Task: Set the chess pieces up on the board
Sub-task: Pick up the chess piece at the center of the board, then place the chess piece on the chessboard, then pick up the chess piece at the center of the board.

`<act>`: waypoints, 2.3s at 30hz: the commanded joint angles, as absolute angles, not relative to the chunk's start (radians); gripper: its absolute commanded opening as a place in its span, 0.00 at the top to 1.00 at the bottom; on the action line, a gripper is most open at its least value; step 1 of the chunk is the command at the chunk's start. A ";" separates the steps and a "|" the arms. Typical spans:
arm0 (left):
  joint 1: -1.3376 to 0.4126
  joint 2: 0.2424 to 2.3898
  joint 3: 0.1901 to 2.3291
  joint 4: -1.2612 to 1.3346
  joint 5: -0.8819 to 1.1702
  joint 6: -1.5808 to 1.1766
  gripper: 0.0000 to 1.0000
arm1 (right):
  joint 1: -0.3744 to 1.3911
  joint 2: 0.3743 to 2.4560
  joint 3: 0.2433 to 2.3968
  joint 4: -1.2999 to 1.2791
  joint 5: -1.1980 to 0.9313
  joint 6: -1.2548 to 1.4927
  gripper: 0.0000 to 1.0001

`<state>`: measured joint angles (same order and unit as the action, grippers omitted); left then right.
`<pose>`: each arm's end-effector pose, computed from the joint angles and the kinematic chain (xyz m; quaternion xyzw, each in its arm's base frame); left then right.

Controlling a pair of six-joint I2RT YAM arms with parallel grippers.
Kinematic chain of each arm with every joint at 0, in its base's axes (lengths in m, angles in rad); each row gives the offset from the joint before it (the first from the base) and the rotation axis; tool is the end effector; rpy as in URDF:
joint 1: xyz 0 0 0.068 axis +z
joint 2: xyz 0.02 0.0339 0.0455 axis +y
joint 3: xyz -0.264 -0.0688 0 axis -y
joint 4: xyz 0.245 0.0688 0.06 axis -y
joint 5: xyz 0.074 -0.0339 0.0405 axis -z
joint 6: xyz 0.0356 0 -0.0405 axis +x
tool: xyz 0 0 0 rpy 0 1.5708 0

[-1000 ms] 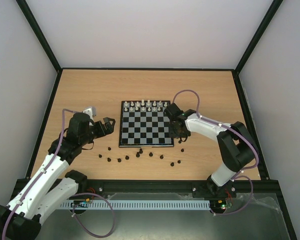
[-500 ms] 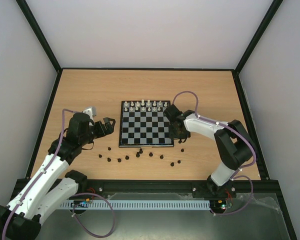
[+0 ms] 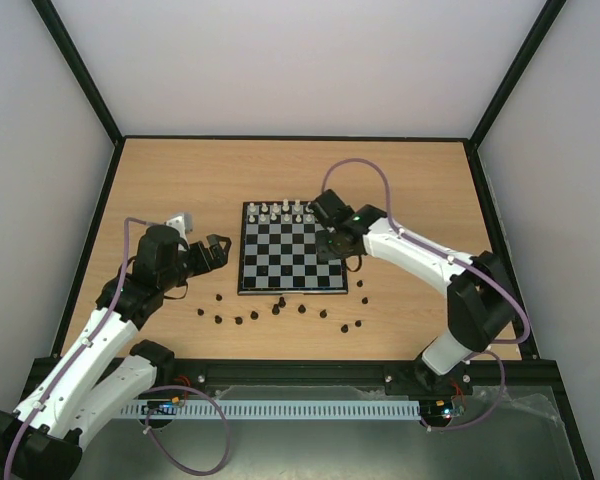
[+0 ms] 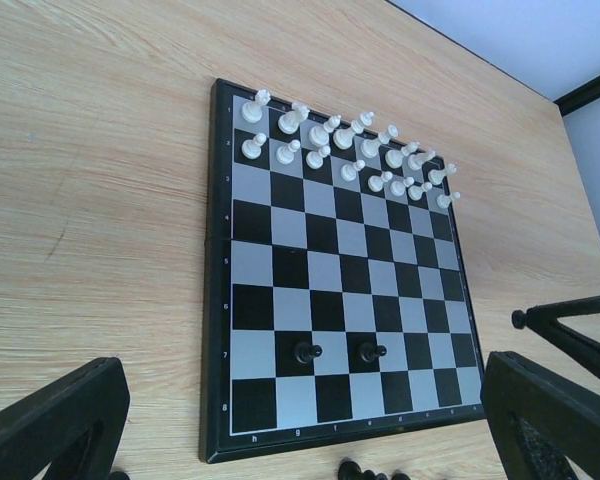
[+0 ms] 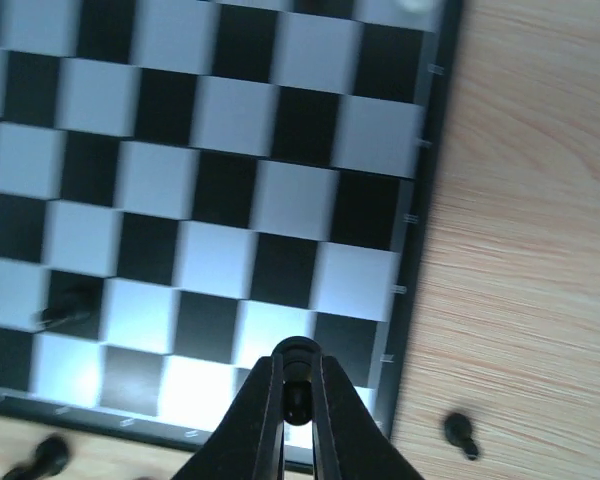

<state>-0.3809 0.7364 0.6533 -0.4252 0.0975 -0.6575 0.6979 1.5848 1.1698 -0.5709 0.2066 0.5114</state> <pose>0.1557 -0.0661 0.2770 -0.0943 0.8563 -0.2876 0.4185 0.2592 0.2079 0.2428 -0.0591 0.9511 0.0818 0.2920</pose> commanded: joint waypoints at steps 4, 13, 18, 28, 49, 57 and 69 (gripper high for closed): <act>-0.374 0.721 0.640 -0.411 0.097 -0.656 0.01 | 0.840 1.751 1.339 -0.686 0.176 0.473 0.98; -0.374 0.711 0.643 -0.418 0.087 -0.660 0.00 | 0.891 1.891 1.436 -0.724 0.172 0.467 0.97; -0.374 0.710 0.643 -0.417 0.084 -0.659 0.00 | 0.894 1.925 1.450 -0.718 0.172 0.467 0.97; -0.374 0.712 0.641 -0.416 0.083 -0.657 0.00 | 0.893 1.971 1.472 -0.716 0.161 0.459 0.95; -0.374 0.720 0.644 -0.414 0.076 -0.658 0.01 | 0.885 1.792 1.380 -0.697 0.278 0.509 0.58; -0.374 0.732 0.641 -0.399 0.094 -0.651 0.01 | 0.756 1.553 1.074 -0.649 0.265 0.576 0.58; -0.374 0.730 0.637 -0.395 0.109 -0.648 0.01 | 0.658 1.504 0.886 -0.575 0.215 0.604 0.60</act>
<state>-0.3809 0.7338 0.6514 -0.4080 0.0975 -0.6575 0.6712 1.5166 0.9161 -0.5961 0.2317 0.5884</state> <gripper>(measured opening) 0.994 0.412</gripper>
